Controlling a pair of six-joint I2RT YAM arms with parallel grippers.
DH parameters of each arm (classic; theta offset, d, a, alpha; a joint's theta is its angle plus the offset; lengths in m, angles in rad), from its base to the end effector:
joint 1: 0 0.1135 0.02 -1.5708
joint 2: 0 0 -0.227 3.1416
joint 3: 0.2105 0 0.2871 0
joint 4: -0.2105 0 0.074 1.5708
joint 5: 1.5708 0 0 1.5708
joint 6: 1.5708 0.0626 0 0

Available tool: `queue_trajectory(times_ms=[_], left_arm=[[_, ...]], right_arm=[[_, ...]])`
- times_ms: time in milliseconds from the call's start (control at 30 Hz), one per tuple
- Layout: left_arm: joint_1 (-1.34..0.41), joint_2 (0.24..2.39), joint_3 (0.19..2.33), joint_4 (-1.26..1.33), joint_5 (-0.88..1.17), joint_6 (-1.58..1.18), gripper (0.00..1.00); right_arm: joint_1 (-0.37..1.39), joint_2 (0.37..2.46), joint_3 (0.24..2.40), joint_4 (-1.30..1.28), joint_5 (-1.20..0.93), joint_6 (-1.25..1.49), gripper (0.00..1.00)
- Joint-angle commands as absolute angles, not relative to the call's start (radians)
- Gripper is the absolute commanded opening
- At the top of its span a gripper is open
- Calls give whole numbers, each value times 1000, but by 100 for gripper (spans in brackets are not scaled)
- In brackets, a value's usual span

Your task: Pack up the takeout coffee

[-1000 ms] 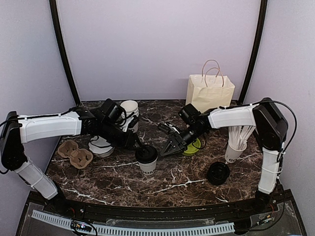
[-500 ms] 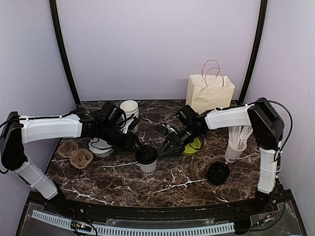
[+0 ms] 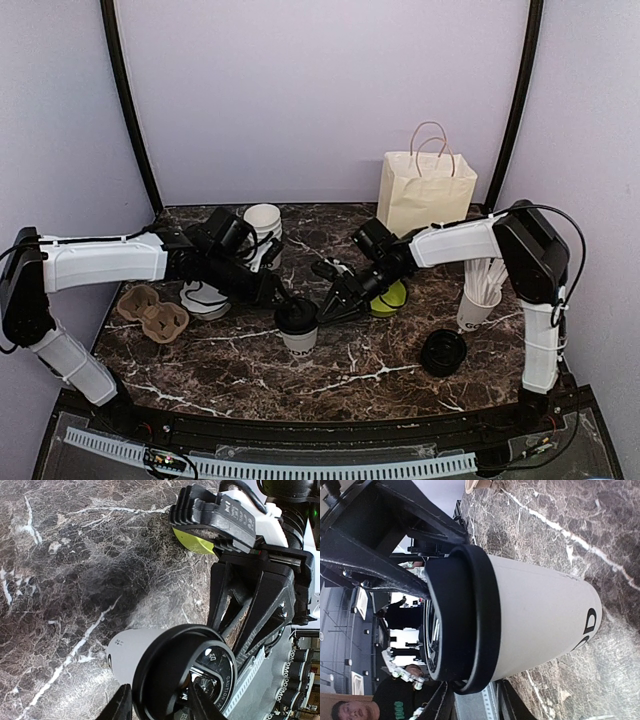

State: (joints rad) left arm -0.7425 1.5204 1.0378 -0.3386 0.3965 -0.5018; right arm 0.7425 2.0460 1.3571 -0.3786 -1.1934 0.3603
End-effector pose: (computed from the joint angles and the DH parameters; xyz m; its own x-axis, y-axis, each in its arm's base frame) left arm 0.2598 -0.2713 0.1666 -0.8661 0.1926 -0.4614 0.4574 0.6779 -0.5756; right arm 0.2742 0.3306 0.0981 -0.8083 -0.5654 -0.1642 -0.3148 0.1792 0.9321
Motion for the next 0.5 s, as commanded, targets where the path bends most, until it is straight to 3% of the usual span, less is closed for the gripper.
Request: queue_trajectory(times_ms=[0,300,467], left_arm=[[-762,1532,1018,-379,346,-506,39],[-788,1483,972,-398,319,-529,39],[-804,1444,812,-275,294,-573,39]], right_arm=[[756,2085,1360,-324,-1156,402,28],[757,2099,1433,-483,-969,271,23],[759,2111,1490,-540,-853,190,21]])
